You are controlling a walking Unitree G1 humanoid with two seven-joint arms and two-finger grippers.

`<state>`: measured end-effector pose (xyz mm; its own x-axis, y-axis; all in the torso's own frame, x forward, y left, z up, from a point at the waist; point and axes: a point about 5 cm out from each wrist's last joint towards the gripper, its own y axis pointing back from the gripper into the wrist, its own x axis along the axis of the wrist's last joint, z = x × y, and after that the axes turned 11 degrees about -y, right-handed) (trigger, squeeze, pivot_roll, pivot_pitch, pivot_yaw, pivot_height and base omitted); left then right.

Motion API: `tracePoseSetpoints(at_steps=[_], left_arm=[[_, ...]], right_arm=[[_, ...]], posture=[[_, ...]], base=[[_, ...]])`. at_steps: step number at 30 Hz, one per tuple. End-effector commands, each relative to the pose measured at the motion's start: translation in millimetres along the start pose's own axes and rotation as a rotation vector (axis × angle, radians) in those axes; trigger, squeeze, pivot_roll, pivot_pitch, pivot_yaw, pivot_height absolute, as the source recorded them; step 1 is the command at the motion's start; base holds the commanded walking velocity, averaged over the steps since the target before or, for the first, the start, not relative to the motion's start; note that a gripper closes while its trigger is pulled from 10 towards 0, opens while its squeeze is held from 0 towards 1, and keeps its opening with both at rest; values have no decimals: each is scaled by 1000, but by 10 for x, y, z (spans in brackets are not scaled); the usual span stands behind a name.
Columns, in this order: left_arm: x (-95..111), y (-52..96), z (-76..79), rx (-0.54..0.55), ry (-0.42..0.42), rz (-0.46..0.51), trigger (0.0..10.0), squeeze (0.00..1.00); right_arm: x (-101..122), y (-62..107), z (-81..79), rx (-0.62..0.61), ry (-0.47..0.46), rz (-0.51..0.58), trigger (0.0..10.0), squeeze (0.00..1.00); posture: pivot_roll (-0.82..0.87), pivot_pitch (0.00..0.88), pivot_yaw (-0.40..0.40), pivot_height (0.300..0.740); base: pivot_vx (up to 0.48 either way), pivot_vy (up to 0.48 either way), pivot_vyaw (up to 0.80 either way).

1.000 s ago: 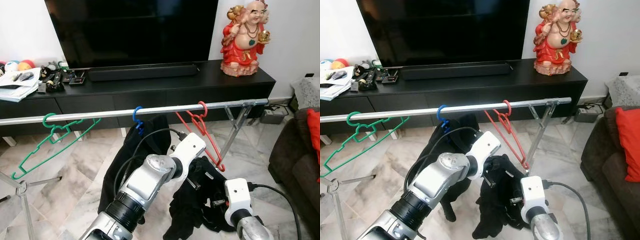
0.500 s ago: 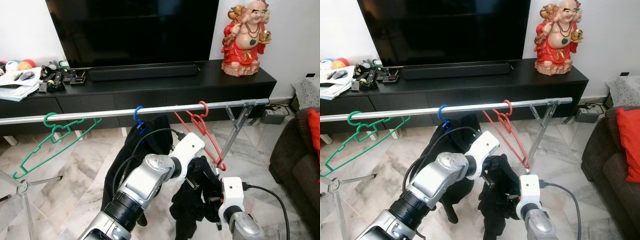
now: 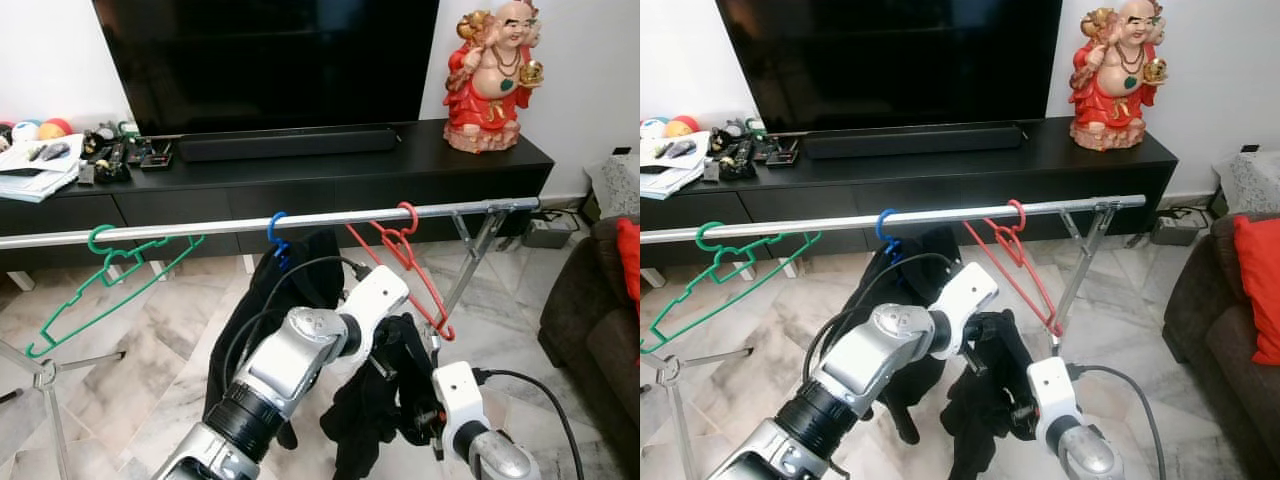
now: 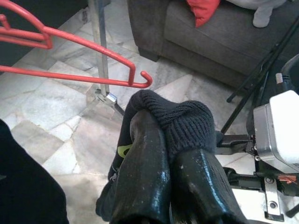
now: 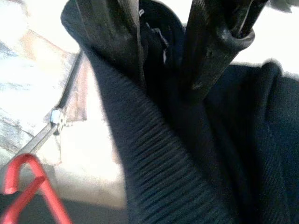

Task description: Hang hanger

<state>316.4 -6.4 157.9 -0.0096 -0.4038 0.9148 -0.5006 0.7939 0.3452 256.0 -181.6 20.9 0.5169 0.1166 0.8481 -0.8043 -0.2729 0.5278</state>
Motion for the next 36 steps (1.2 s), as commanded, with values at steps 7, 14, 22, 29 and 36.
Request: tracePoseSetpoints(at_steps=[7, 14, 22, 29, 36], left_arm=[[92, 14, 14, -8, -37, 35, 0, 0], [79, 19, 14, -11, -39, 31, 0, 0], [78, 19, 14, -10, -40, 31, 0, 0], [80, 17, 16, -14, -45, 32, 0, 0], [80, 20, 22, -16, -50, 33, 0, 0]], right_arm=[[-93, 91, 105, -118, -4, -89, 10000, 0], [19, 111, 183, -198, -194, -44, 10000, 0], [-31, 70, 111, -148, -267, -59, 10000, 0], [-134, 0, 29, -87, -322, -97, 6824, 0], [-152, -31, 7, -68, -317, -109, 0, 0]], posture=[[16, 44, 60, 740], [15, 44, 58, 740], [16, 41, 57, 740], [17, 39, 57, 740], [21, 35, 56, 740]], base=[[0, 0, 0], [0, 0, 0], [0, 0, 0], [0, 0, 0], [0, 0, 0]])
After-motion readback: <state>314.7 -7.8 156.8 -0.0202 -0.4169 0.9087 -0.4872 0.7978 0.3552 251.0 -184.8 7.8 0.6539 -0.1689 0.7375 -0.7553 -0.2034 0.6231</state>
